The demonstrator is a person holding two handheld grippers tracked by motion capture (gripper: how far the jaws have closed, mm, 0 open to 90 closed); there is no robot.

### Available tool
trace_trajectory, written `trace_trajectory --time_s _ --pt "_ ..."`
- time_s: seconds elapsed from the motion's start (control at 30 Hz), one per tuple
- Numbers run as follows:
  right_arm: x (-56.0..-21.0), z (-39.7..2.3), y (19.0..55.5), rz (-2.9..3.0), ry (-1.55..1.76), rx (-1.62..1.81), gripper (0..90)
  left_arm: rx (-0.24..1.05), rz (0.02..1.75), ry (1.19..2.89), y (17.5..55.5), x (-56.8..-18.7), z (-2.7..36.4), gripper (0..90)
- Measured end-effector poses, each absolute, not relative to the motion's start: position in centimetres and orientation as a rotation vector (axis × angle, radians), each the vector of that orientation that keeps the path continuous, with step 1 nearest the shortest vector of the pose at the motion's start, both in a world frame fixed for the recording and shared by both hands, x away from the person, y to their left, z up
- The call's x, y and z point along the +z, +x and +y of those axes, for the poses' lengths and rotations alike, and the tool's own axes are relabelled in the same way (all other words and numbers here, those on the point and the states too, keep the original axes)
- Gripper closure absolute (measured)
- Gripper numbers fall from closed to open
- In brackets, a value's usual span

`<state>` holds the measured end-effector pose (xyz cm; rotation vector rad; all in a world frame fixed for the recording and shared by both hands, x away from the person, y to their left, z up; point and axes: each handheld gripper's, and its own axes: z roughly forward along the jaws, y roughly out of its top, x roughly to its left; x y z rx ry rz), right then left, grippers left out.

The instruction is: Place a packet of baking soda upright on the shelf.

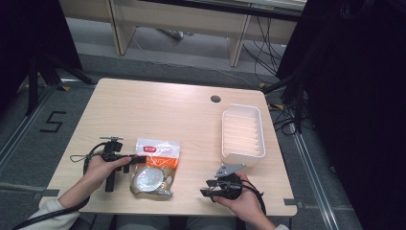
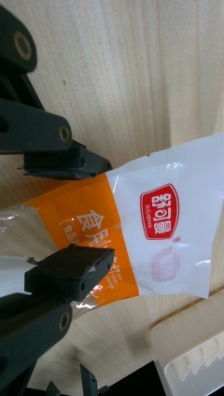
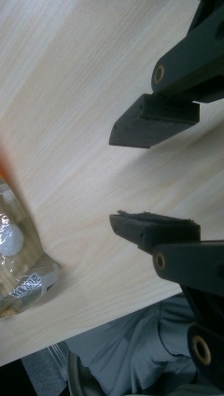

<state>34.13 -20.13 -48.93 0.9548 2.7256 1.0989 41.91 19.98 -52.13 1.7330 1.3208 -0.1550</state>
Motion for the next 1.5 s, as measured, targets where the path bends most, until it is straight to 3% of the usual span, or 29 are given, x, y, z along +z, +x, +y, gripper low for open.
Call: trace_trajectory --time_s 0.17,0.47,1.07,1.5 --pt "-48.9 -20.1 34.1 2.729 0.960 1.103 56.0 -0.155 1.301 1.741 42.1 -52.0 19.9 63.2" --pt "-49.0 -20.2 34.2 2.728 0.934 1.095 56.0 -0.119 1.228 1.759 41.6 -51.3 20.0 88.8" --pt "-46.9 -20.0 35.1 2.699 0.859 1.123 56.1 -0.068 1.087 1.631 38.5 -48.4 20.2 89.7" --pt "-40.1 -16.5 39.2 2.755 0.642 1.090 53.2 -0.055 1.023 1.602 36.5 -47.4 20.4 89.7"
